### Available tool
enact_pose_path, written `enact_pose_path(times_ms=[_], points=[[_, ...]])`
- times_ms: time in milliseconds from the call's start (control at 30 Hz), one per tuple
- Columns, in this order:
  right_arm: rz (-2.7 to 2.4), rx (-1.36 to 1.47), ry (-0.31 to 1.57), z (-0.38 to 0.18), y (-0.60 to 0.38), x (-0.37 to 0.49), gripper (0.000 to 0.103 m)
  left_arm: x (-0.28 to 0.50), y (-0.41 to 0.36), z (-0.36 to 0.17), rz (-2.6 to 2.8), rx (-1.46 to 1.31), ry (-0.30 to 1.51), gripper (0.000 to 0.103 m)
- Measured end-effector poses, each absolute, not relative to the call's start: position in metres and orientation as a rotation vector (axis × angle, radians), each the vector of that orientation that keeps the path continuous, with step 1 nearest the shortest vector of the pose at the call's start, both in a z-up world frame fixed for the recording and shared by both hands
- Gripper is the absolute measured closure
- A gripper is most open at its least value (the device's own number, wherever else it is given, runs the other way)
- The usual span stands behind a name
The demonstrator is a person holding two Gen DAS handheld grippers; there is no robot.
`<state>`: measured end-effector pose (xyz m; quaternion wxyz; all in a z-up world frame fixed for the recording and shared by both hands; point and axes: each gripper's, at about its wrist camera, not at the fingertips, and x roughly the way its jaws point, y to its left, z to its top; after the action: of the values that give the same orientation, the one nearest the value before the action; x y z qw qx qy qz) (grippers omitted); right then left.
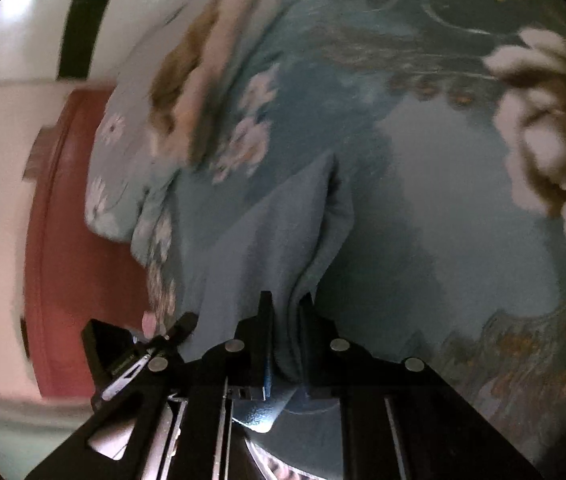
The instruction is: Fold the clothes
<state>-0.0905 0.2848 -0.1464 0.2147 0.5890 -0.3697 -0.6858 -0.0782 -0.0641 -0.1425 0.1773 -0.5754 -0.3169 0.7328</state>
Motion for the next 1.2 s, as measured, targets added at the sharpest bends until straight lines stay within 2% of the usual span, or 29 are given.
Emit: enact_pose_path(times_ms=[67,200,267,400,533,600,667,733,833,1000,1133,1200], points=[[-1.888,1.626,-0.968,-0.142,0.276,-0.08,0.092,-0.056,-0.077,-0.133,2.105,-1.586,-0.915,0.09],[-1.886,1.716,-0.899,-0.163,0.265,-0.065,0.092,-0.039,-0.082,-0.153,2.09,-1.688,-0.888,0.09],[-1.906,1.747,-0.912,-0.172,0.27,-0.06,0.092,-0.034,-0.083,-0.168,2.041,-1.753,-0.918,0.09],[-1.943,1.773,-0.957,-0.183,0.283,-0.058,0.092,-0.038,-0.069,-0.171,2.051,-1.781,-0.832,0.086],[-1.94,1.764,-0.977,-0.184,0.291,-0.061,0.09,-0.049,-0.06,-0.162,2.13,-1.779,-0.684,0.076],[-1.933,1.77,-0.986,-0.186,0.289,-0.065,0.089,-0.058,-0.058,-0.164,2.13,-1.778,-0.669,0.059],[-1.925,1.774,-1.014,-0.191,0.29,-0.067,0.085,-0.065,-0.058,-0.17,2.118,-1.789,-0.668,0.057],[-1.918,1.773,-1.055,-0.195,0.293,-0.069,0.068,-0.07,-0.058,-0.179,2.096,-1.812,-0.679,0.055],[-1.899,1.779,-1.121,-0.205,0.294,-0.073,0.066,-0.074,-0.058,-0.195,2.027,-1.849,-0.737,0.051],[-1.878,1.782,-1.129,-0.21,0.282,-0.08,0.066,-0.076,-0.049,-0.206,1.963,-1.86,-0.778,0.051],[-1.893,1.769,-1.101,-0.195,0.274,-0.084,0.087,-0.074,-0.055,-0.211,1.928,-1.848,-0.878,0.051],[-1.907,1.758,-1.059,-0.181,0.268,-0.087,0.089,-0.073,-0.058,-0.212,1.913,-1.841,-0.915,0.051]])
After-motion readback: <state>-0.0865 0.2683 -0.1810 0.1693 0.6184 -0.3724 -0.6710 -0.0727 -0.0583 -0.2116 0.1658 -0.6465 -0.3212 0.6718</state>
